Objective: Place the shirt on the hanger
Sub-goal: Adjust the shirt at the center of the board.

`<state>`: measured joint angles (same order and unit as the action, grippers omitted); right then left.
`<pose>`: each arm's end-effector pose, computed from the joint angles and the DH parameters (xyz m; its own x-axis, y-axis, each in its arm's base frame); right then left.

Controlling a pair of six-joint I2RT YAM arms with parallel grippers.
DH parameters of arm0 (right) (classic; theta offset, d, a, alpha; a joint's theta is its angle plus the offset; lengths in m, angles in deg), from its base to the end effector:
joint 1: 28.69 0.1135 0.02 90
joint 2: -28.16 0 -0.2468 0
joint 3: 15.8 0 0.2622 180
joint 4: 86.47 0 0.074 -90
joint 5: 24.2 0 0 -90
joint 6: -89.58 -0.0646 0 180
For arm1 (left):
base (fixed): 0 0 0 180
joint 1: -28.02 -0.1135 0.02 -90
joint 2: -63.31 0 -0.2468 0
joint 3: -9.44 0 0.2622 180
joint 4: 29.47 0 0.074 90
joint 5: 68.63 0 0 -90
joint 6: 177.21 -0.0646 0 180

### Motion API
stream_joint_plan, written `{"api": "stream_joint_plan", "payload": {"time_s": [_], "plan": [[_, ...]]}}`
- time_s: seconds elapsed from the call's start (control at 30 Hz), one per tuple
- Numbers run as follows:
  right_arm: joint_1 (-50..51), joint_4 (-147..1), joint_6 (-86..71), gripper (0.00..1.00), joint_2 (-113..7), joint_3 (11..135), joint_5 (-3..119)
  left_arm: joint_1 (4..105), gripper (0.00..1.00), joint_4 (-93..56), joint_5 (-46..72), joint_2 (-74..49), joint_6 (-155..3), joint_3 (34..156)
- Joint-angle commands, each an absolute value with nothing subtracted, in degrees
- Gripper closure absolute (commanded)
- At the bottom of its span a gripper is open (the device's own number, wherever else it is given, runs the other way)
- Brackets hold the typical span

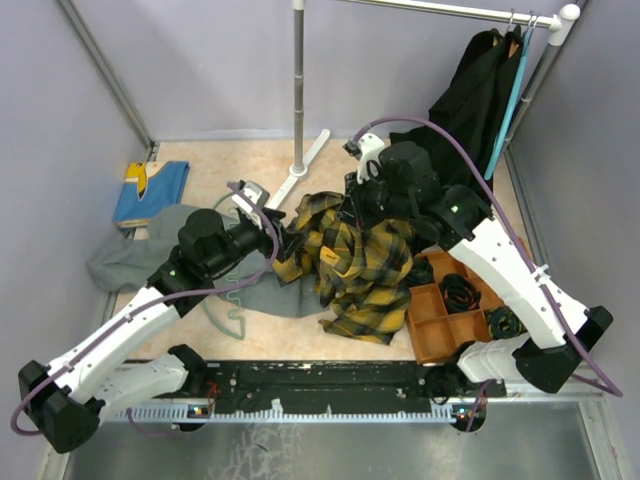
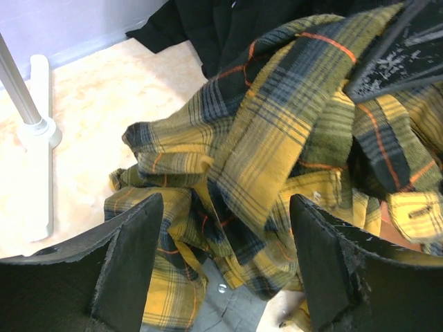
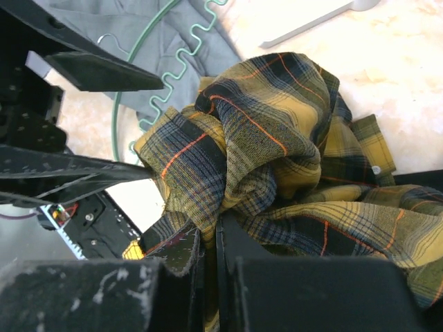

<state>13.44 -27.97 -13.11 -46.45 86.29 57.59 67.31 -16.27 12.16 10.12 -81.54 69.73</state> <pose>0.2203 0.2117 0.4014 -0.5386 -0.1940 -0.8199 -0.6523 0.7119 0.2601 0.2019 -0.1785 0.3289 -0.1558 0.0014 -0.9878 0.7365 0.6666 -0.1152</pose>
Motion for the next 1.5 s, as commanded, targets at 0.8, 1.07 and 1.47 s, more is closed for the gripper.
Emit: {"api": "stream_joint_plan", "payload": {"time_s": [0.8,1.07,1.47], "plan": [[12.8,-36.98,-12.89,0.42,-35.58,73.59,70.91,67.9,1.0,6.11,24.23,-7.18,-86.14,103.29],[16.33,-46.49,-17.24,0.41,-27.59,66.87,72.02,67.92,1.0,12.65,25.97,-12.88,-87.76,113.95],[36.66,-60.37,-39.01,0.39,-23.41,50.87,102.32,67.92,1.0,13.38,28.66,-15.96,-86.25,117.94]]}}
